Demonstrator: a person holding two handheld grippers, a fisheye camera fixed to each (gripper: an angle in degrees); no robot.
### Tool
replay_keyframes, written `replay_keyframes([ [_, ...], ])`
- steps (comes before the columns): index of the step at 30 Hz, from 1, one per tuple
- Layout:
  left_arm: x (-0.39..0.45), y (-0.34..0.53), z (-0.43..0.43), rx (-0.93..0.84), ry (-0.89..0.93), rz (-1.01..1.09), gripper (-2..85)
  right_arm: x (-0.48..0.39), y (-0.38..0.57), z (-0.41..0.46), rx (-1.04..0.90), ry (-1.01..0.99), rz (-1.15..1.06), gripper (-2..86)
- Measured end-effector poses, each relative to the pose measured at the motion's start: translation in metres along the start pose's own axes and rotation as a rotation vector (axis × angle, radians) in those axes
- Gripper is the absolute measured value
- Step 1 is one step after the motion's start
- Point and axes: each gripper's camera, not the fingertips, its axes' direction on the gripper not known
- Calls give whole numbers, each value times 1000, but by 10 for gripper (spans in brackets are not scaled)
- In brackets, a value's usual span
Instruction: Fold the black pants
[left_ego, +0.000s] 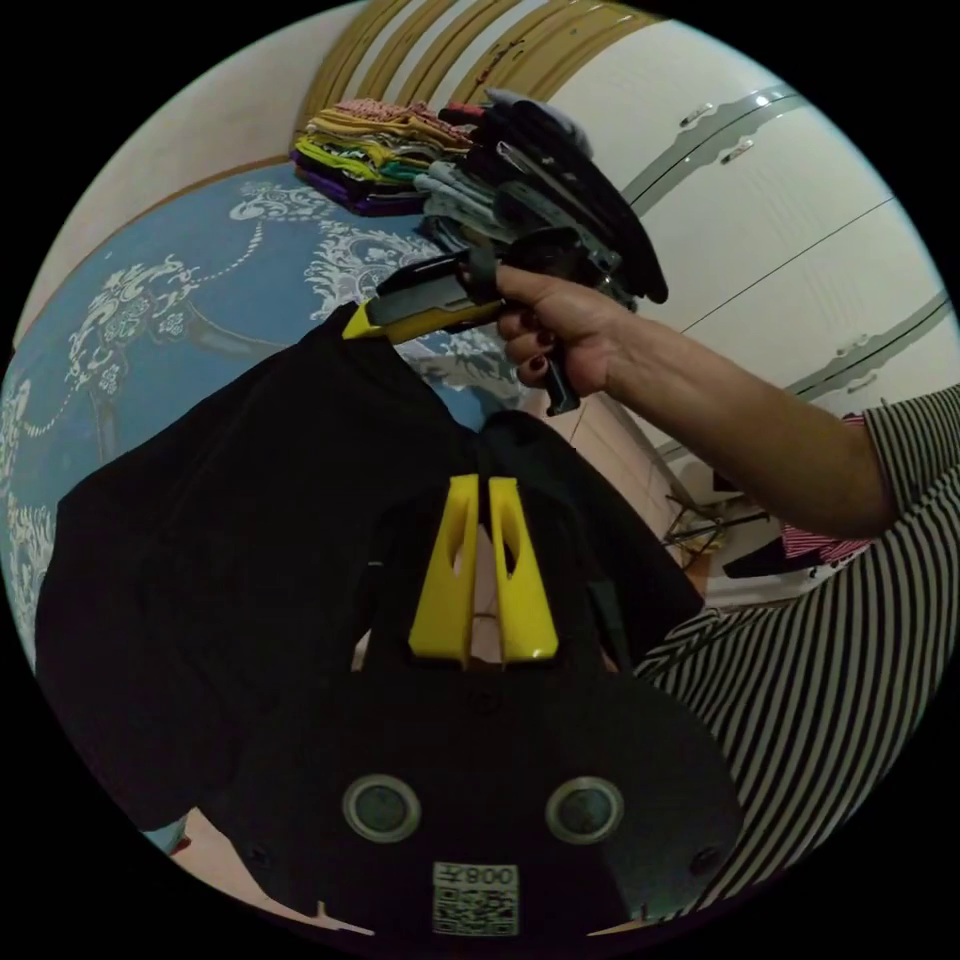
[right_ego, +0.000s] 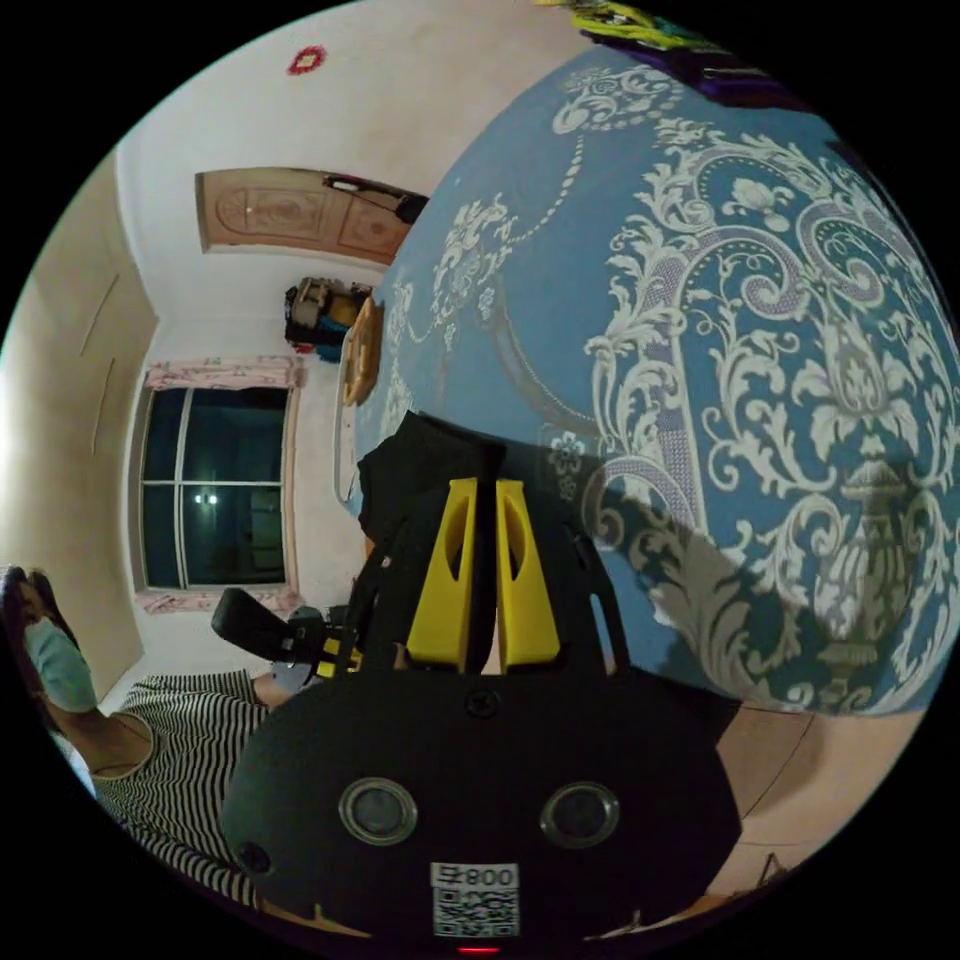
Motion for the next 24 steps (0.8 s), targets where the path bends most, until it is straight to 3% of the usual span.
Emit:
replay_keyframes([
  [6,-47,87,-99,212,70,-73,20,-89,-9,43,-9,-111,-134,28],
  [16,-147,301,-290,585,-146,-324,21,-263,-35,190,-73,-243,-354,26],
  [24,-246,445,-349,649,-213,-594,20,-371,-74,383,-248,-154,-400,26],
])
